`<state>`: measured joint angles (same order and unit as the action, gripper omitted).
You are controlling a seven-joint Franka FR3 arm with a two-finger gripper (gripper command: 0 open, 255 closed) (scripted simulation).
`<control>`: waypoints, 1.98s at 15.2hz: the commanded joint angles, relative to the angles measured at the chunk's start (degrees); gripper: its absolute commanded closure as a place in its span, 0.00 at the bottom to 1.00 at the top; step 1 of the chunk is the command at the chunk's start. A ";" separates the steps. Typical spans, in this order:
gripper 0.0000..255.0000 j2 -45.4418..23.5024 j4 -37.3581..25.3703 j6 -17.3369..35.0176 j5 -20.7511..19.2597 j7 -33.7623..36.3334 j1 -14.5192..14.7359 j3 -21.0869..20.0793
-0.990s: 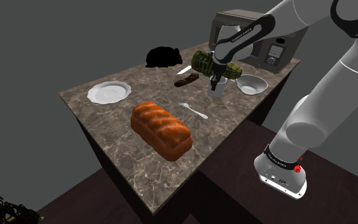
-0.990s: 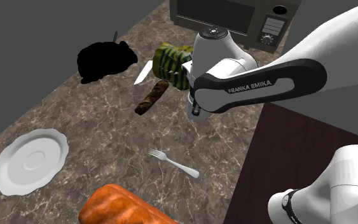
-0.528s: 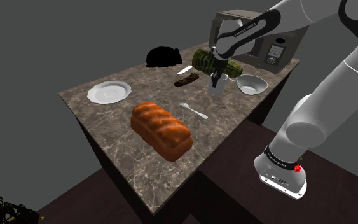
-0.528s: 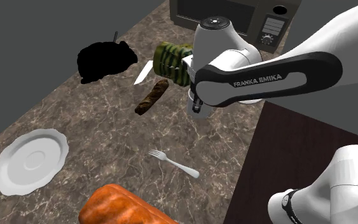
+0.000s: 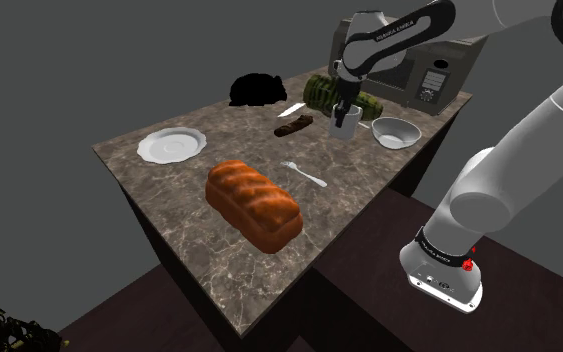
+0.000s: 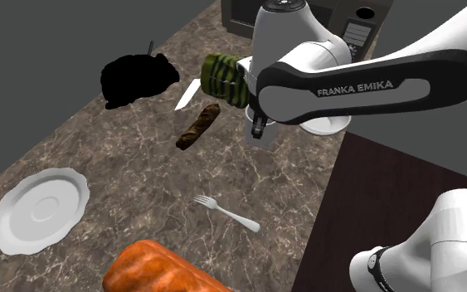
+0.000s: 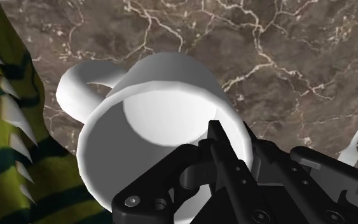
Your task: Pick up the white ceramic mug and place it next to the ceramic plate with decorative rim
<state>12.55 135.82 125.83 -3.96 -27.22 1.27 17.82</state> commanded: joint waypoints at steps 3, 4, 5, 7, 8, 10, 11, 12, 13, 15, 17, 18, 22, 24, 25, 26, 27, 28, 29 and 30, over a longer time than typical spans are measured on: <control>1.00 1.56 -1.97 -3.22 -0.38 0.16 -0.17 -0.17; 1.00 1.87 -2.48 -4.03 -0.43 0.22 -0.18 -0.25; 1.00 2.16 -2.99 -4.83 -0.48 0.28 -0.18 -0.32; 1.00 2.71 -4.07 -6.44 -0.56 0.38 -0.19 -0.46; 1.00 2.96 -4.62 -7.24 -0.59 0.42 -0.19 -0.54; 1.00 3.42 -5.76 -8.83 -0.64 0.50 -0.19 -0.67; 1.00 3.63 -6.35 -9.63 -0.65 0.53 -0.19 -0.74; 1.00 3.83 -6.95 -10.42 -0.67 0.56 -0.18 -0.81; 1.00 4.01 -7.56 -11.21 -0.68 0.59 -0.18 -0.88; 1.00 4.34 -8.82 -12.78 -0.69 0.63 -0.17 -1.00; 1.00 4.61 -10.12 -14.35 -0.69 0.67 -0.15 -1.13; 1.00 4.72 -10.78 -15.13 -0.68 0.68 -0.15 -1.19; 1.00 2.39 -13.44 -15.64 0.48 4.16 1.61 -3.55; 1.00 0.55 -15.16 -15.62 1.18 6.40 2.75 -5.01; 1.00 -0.44 -16.13 -15.64 1.51 7.50 3.31 -5.70; 1.00 -1.47 -17.15 -15.68 1.82 8.59 3.87 -6.38; 1.00 -2.54 -18.25 -15.74 2.11 9.66 4.43 -7.04; 1.00 -3.65 -19.41 -15.82 2.39 10.72 4.96 -7.70; 1.00 -4.80 -20.64 -15.93 2.64 11.77 5.49 -8.33; 1.00 -5.99 -21.94 -16.06 2.87 12.81 6.00 -8.95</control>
<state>8.24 115.44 109.65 -1.42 -15.43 6.75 9.45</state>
